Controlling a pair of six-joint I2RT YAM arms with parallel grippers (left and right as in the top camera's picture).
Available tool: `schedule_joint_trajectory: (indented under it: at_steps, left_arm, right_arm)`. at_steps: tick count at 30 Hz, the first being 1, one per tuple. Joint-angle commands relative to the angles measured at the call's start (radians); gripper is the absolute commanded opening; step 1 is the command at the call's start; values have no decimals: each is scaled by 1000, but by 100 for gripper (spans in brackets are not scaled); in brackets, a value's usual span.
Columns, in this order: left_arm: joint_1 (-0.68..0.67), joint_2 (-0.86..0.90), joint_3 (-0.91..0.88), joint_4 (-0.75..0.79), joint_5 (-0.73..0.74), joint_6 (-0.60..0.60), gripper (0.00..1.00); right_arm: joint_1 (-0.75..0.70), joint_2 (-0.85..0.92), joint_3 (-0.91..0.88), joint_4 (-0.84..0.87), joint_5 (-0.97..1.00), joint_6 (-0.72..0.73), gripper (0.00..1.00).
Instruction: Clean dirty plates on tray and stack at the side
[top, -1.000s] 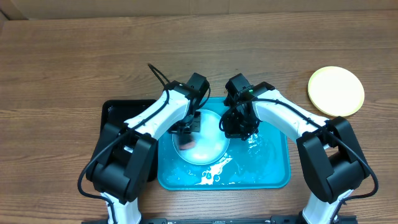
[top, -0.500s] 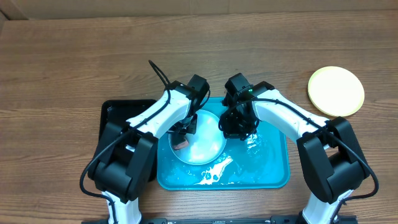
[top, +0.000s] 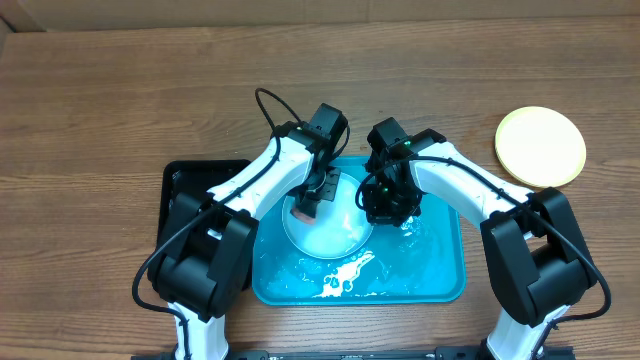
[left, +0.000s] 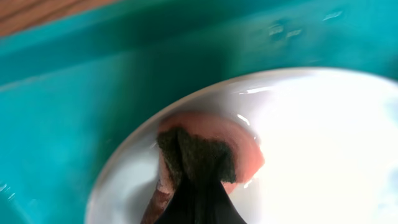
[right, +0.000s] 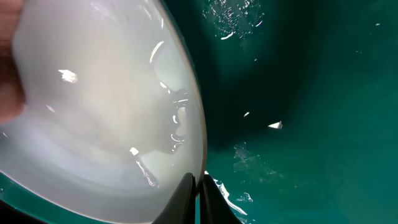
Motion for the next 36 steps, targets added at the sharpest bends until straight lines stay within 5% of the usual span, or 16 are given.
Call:
schedule_joint_trajectory:
  at_steps: [1,19,31,36]
  left_arm:
    - [-20,22,39,22,97,51,4]
    - [-143,22,39,-57,120,118,4]
    - [-29,22,39,-190,-268,-103,4]
    - [17,22,39,-257,-312,-130,4]
  right_arm:
    - [-2,-5,-8,6,55,-22,4]
    - [-2,-5,-8,-6,55,-22,4]
    - [-2,-5,-8,-4,56,-21,4]
    - [-2,-5,-8,-4,56,-21,4]
